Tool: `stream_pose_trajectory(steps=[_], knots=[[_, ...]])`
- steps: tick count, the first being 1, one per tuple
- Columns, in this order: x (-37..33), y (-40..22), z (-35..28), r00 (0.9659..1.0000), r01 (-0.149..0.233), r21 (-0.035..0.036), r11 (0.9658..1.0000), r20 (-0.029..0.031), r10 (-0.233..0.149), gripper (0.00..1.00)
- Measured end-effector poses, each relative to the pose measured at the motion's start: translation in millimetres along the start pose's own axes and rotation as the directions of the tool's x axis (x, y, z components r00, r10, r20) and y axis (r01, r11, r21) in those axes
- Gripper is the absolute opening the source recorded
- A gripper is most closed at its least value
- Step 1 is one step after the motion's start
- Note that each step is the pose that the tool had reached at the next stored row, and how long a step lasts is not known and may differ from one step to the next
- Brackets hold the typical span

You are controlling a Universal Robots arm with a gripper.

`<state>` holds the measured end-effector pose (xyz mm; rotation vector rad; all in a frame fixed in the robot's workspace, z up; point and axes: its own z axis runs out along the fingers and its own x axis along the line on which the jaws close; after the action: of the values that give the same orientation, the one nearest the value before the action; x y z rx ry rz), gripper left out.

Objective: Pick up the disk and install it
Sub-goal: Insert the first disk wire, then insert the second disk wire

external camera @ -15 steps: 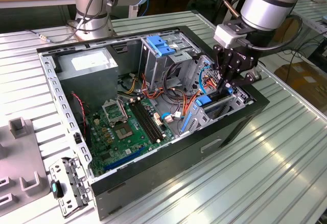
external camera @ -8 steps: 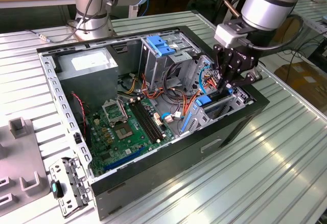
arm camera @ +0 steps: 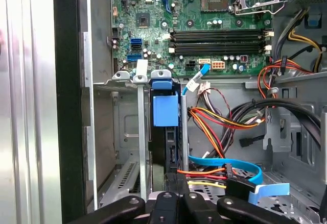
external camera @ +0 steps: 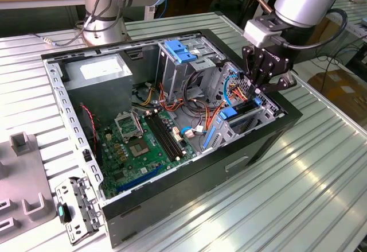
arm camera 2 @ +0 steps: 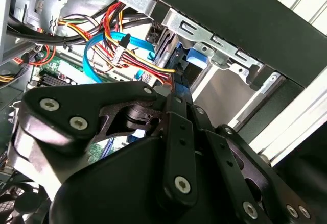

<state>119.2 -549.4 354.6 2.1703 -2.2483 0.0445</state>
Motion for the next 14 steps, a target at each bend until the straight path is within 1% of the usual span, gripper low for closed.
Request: stream_pose_trajectory(steps=[14], knots=[[0.0,0.0,-0.9,1.0,0.0,0.0,1.0,-0.0001,0.0,0.11]])
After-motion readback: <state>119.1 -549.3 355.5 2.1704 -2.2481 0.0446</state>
